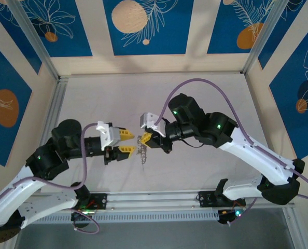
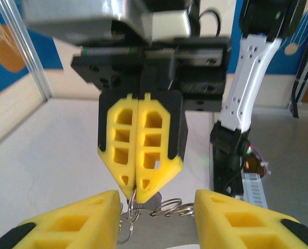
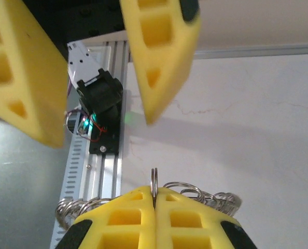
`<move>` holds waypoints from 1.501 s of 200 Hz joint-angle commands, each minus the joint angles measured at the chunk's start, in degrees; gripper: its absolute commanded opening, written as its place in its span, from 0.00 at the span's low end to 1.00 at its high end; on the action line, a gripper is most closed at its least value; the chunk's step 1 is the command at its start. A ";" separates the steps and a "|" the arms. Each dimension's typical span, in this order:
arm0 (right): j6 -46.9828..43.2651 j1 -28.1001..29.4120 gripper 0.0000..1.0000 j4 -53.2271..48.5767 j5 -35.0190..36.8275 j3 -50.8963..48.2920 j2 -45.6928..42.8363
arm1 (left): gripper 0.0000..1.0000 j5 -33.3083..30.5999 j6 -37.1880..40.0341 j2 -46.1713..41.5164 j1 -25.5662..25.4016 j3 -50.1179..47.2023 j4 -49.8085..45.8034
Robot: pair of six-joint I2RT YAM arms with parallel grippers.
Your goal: Put the keys on the keyring
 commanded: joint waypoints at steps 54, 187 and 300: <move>-5.77 4.95 0.00 -5.08 6.82 5.61 3.01 | 0.34 -3.05 3.84 2.17 -0.29 0.74 -5.66; -8.59 8.35 0.00 -5.75 9.46 6.43 2.94 | 0.03 -4.43 4.67 3.69 -0.28 -0.09 -6.08; -6.70 7.95 0.16 -0.80 5.76 2.85 0.25 | 0.00 -3.13 3.09 0.10 -0.28 -3.26 -0.09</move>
